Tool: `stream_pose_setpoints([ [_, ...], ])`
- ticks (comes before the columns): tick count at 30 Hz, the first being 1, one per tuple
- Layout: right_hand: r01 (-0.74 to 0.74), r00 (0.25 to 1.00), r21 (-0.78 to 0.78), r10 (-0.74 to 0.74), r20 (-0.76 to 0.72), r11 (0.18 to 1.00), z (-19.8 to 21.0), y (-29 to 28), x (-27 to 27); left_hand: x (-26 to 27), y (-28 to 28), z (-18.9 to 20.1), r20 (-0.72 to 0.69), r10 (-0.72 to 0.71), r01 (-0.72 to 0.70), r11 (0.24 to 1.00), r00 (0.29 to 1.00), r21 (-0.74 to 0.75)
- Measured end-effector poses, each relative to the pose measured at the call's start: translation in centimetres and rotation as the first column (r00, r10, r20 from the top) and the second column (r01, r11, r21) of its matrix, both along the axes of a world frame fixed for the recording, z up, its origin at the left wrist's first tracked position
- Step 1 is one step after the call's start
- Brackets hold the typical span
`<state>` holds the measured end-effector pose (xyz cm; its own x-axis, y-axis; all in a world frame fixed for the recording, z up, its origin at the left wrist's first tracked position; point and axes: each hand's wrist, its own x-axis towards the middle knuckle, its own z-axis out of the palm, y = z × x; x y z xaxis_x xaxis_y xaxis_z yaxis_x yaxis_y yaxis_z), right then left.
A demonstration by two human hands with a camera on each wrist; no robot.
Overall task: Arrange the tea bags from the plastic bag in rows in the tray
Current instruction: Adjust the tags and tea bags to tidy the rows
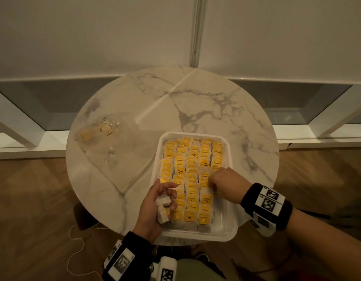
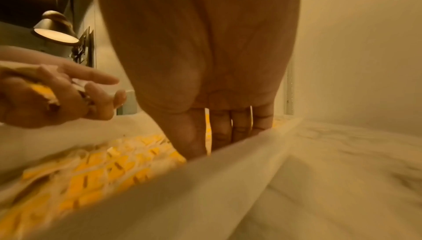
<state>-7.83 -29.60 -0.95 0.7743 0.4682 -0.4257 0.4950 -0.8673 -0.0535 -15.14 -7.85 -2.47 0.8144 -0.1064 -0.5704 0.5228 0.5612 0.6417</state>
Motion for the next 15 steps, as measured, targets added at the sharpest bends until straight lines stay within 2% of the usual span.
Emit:
stream_pose_setpoints([
  [2,0.031,0.999,0.071,-0.033,0.027,0.997,1.0,0.1,-0.3,0.1,-0.1,0.2,-0.005,-0.016,0.016,1.000,1.000,-0.002],
  [4,0.052,0.995,0.261,-0.072,0.066,0.964,2.4,0.4,-0.9,0.2,-0.3,0.7,-0.010,-0.056,0.056,0.998,0.998,0.015],
  [6,0.050,0.995,0.511,-0.089,0.052,0.858,3.9,1.4,-2.3,0.2,-0.9,0.8,-0.021,-0.106,0.107,0.994,0.994,0.033],
  [7,0.030,0.997,0.587,-0.064,0.037,0.809,4.6,2.2,-3.1,0.2,-1.3,1.0,-0.029,-0.123,0.123,0.992,0.992,0.029],
  [9,-0.045,0.999,0.596,0.031,0.034,0.802,5.1,3.6,-4.3,0.2,-2.2,1.4,-0.047,-0.145,0.145,0.989,0.988,-0.007],
  [11,-0.083,0.996,0.497,0.080,0.028,0.864,4.8,4.5,-4.8,0.1,-3.1,1.9,-0.065,-0.160,0.157,0.986,0.985,-0.059],
  [13,-0.046,0.999,0.456,0.044,0.015,0.889,4.4,4.5,-4.8,0.1,-3.6,2.2,-0.063,-0.180,0.174,0.981,0.982,-0.090],
  [15,-0.005,1.000,0.488,-0.007,0.024,0.873,4.2,4.4,-4.9,0.0,-3.9,2.1,-0.061,-0.205,0.201,0.977,0.977,-0.071],
])
